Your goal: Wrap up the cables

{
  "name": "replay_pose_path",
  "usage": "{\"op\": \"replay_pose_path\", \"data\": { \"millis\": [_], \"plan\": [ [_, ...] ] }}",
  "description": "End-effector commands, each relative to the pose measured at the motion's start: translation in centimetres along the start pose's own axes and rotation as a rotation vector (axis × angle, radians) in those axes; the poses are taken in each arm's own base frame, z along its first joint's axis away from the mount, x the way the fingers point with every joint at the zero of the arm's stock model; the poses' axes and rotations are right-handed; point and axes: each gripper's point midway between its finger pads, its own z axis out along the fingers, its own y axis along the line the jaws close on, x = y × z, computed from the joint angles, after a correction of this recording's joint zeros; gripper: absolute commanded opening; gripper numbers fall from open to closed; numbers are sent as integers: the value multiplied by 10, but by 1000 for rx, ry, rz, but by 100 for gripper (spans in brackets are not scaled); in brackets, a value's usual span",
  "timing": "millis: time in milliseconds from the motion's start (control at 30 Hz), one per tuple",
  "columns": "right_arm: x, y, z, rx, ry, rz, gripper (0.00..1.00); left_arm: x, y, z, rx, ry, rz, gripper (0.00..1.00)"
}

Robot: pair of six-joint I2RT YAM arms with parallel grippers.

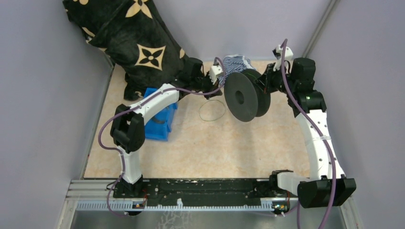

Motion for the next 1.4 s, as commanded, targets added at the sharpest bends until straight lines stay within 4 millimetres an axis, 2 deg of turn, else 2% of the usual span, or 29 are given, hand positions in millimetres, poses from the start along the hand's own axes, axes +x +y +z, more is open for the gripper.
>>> {"op": "replay_pose_path", "data": {
  "millis": [0,167,367,533,767,1033,1367],
  "plan": [
    [-58,19,-22,-20,-161,-45,0,-11,-7,-6,34,-57,-4,0],
    [-67,15,-23,7,-175,-37,0,-2,-14,-7,79,-64,-50,4],
    [-78,17,-28,12,-193,-43,0,6,-21,-8,127,-69,-83,25],
    [-75,14,-27,24,-185,-42,0,16,-22,-12,166,-73,-121,44],
    [-82,11,-29,48,-202,-47,0,24,-36,-20,221,-85,-109,61],
    [-86,18,-29,12,-208,-54,0,31,-41,-21,228,-104,-91,71],
    [-100,44,-35,-112,-226,-29,0,35,-49,-17,277,-151,-84,77]
  ]
}}
